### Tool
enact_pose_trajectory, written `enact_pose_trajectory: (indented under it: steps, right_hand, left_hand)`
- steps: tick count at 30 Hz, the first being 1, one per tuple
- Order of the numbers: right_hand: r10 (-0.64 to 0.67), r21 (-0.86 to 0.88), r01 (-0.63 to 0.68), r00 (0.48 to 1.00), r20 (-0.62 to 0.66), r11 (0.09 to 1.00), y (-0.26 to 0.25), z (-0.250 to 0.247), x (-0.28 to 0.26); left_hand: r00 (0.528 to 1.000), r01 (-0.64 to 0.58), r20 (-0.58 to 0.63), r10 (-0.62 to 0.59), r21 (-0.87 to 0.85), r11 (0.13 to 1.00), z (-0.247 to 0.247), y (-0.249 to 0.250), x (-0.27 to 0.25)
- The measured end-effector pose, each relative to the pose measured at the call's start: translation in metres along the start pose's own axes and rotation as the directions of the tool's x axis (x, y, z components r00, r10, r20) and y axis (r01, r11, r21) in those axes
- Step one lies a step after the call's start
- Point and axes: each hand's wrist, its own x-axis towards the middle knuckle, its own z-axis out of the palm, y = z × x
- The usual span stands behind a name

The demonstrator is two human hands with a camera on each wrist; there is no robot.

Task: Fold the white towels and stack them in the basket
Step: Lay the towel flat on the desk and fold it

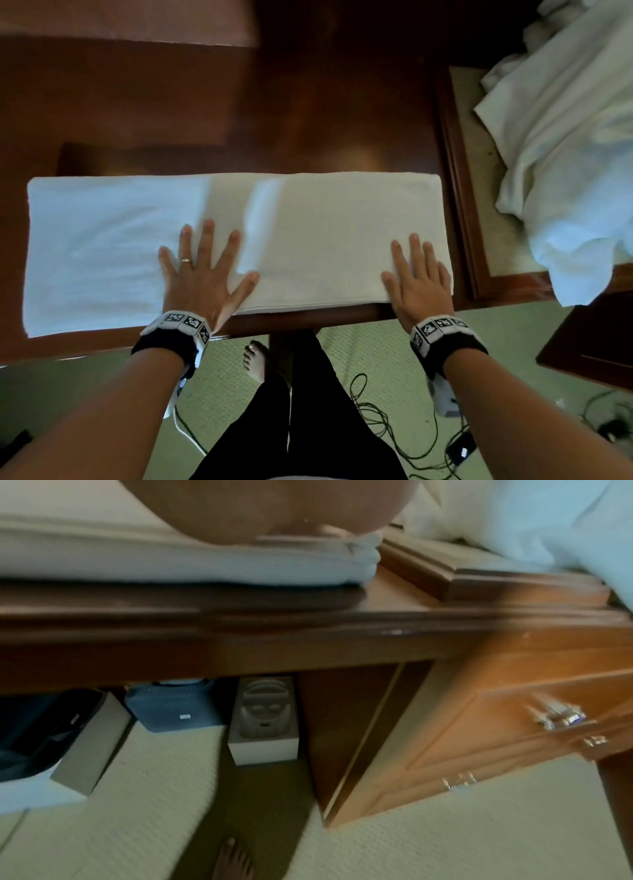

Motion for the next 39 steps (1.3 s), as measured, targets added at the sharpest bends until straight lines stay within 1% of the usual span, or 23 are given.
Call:
enact_pose_trajectory:
  steps: [2,3,5,6,7,8,9,10,11,14,16,18,19,21,23,25,27,28,32,33,35,37,39]
  right_hand:
    - [0.111,0.07,-0.104,0.989,-0.101,0.992,0.006,0.006,-0.005]
    - [0.141,0.102,-0.125,0.975,-0.171,0.987,0.008,0.004,-0.002]
    - [0.231,0.19,-0.178,0.924,-0.305,0.965,0.012,-0.006,0.012]
    - [0.308,0.243,-0.233,0.89,-0.338,0.942,0.015,-0.014,0.021]
    - [0.397,0.301,-0.306,0.861,-0.316,0.903,0.018,-0.024,0.029]
    - [0.484,0.355,-0.388,0.841,-0.241,0.85,0.022,-0.032,0.038]
    - [0.542,0.394,-0.461,0.831,-0.121,0.795,0.026,-0.038,0.046]
    - [0.56,0.415,-0.506,0.828,-0.011,0.756,0.03,-0.042,0.052]
    - [0.555,0.422,-0.523,0.83,0.054,0.741,0.033,-0.045,0.058]
    - [0.551,0.443,-0.546,0.824,0.132,0.711,0.035,-0.049,0.067]
    - [0.557,0.487,-0.581,0.803,0.213,0.652,0.035,-0.051,0.071]
    - [0.523,0.534,-0.602,0.793,0.312,0.594,0.038,-0.056,0.074]
    - [0.49,0.549,-0.594,0.802,0.342,0.589,0.039,-0.059,0.076]
    - [0.433,0.538,-0.525,0.85,0.299,0.659,0.039,-0.074,0.085]
    - [0.415,0.534,-0.413,0.901,0.123,0.738,0.036,-0.103,0.105]
    - [0.381,0.498,-0.278,0.917,-0.116,0.821,0.032,-0.146,0.135]
    - [0.288,0.364,-0.158,0.896,-0.337,0.918,0.028,-0.195,0.168]
    - [0.237,0.308,-0.109,0.877,-0.417,0.945,0.027,-0.219,0.182]
    - [0.108,0.162,-0.007,0.775,-0.623,0.987,0.016,-0.29,0.211]
    - [0.079,0.142,0.018,0.76,-0.645,0.99,0.013,-0.298,0.212]
    - [0.011,0.085,0.059,0.758,-0.652,0.995,0.005,-0.302,0.208]
    - [-0.083,0.021,0.125,0.763,-0.641,0.992,-0.005,-0.293,0.197]
    - [-0.207,-0.037,0.234,0.759,-0.618,0.971,-0.016,-0.274,0.179]
  left_hand:
    - [1.0,-0.004,-0.002,0.004,-0.003,1.0,-0.001,0.0,-0.001]
    - [1.0,-0.005,-0.002,0.005,-0.009,1.0,-0.001,0.0,-0.001]
    - [1.0,-0.005,0.0,0.005,-0.022,1.0,-0.004,-0.001,-0.001]
    - [1.0,-0.004,0.007,0.004,-0.029,1.0,-0.005,-0.002,-0.001]
    - [1.0,-0.001,0.016,0.002,-0.038,0.999,-0.007,-0.002,-0.001]
    - [1.0,0.002,0.022,-0.001,-0.046,0.999,-0.008,-0.003,-0.001]
    - [1.0,0.003,0.023,-0.002,-0.048,0.999,-0.01,-0.003,-0.002]
    - [1.0,0.006,0.024,-0.005,-0.048,0.999,-0.011,-0.003,-0.003]
    - [1.0,0.012,0.025,-0.01,-0.051,0.999,-0.013,-0.003,-0.003]
    - [0.999,0.03,0.027,-0.029,-0.04,0.999,-0.02,-0.002,-0.003]
    - [0.999,0.041,0.034,-0.04,-0.04,0.998,-0.024,-0.002,-0.002]
    - [0.999,0.041,0.032,-0.04,-0.038,0.998,-0.029,-0.001,0.0]
    - [0.998,0.04,0.04,-0.039,-0.033,0.999,-0.033,0.0,0.002]
    - [0.997,0.043,0.063,-0.04,-0.041,0.998,-0.043,0.003,0.005]
    - [0.998,0.036,0.053,-0.031,-0.09,0.995,-0.052,0.007,0.011]
    - [0.999,0.008,0.051,-0.002,-0.113,0.994,-0.062,0.012,0.017]
    - [0.996,-0.008,0.085,0.016,-0.091,0.996,-0.07,0.015,0.024]
    - [0.995,-0.01,0.1,0.017,-0.073,0.997,-0.072,0.015,0.027]
    - [0.992,-0.063,0.106,0.069,-0.053,0.997,-0.079,0.025,0.035]
    - [0.991,-0.089,0.091,0.096,-0.079,0.993,-0.081,0.031,0.036]
    - [0.985,-0.161,0.046,0.169,-0.135,0.978,-0.084,0.044,0.042]
    - [0.975,-0.218,0.011,0.221,-0.126,0.968,-0.091,0.052,0.049]
    - [0.97,-0.244,-0.02,0.243,-0.107,0.964,-0.097,0.05,0.059]
